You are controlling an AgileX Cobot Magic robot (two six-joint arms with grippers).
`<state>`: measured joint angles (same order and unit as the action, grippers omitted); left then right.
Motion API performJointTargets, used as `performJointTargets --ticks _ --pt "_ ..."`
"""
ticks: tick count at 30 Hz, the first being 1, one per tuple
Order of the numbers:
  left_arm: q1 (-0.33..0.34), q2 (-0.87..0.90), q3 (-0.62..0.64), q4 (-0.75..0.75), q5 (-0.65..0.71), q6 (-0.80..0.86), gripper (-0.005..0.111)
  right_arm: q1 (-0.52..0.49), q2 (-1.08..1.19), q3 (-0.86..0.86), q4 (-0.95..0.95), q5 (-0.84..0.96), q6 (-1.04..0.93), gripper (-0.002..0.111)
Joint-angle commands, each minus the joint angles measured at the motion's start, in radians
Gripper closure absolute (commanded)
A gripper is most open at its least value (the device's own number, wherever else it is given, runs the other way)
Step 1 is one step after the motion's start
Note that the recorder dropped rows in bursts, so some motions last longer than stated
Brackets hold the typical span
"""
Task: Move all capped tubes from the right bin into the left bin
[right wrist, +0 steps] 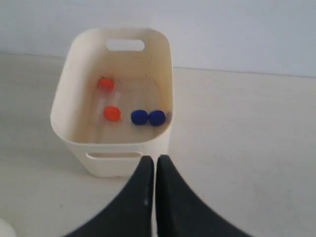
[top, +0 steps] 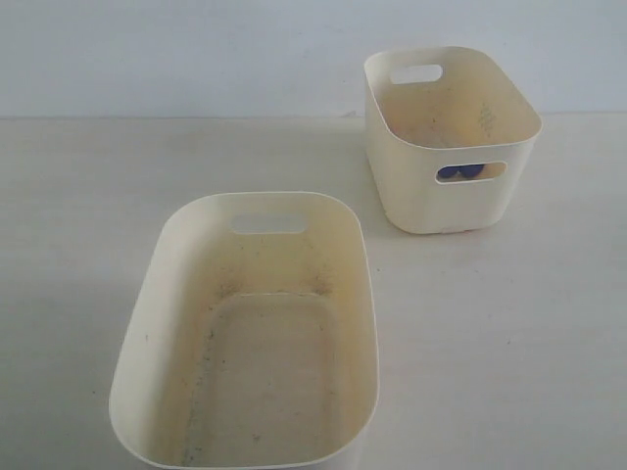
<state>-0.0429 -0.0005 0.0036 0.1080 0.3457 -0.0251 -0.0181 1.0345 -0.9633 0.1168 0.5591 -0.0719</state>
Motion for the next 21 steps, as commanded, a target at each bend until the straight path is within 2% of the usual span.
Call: performJointTargets --ticks 1,5,9,15,21 --pt "-0.001 0.000 -0.004 -0.011 -0.006 -0.010 0.102 -0.002 0.076 -0.007 0.186 -0.162 -0.021 0.107" --pt "-0.001 0.000 -0.004 -0.011 -0.006 -0.010 0.102 0.019 0.183 -0.034 0.256 -0.201 -0.126 0.107" --pt "-0.001 0.000 -0.004 -0.011 -0.006 -0.010 0.102 0.060 0.321 -0.181 0.256 -0.081 -0.188 0.107" --pt "-0.001 0.000 -0.004 -0.011 -0.006 -0.010 0.102 0.065 0.616 -0.598 0.202 0.236 -0.091 0.107" --pt "-0.001 0.000 -0.004 -0.011 -0.006 -0.010 0.102 0.065 0.952 -1.158 0.042 0.630 0.058 0.107"
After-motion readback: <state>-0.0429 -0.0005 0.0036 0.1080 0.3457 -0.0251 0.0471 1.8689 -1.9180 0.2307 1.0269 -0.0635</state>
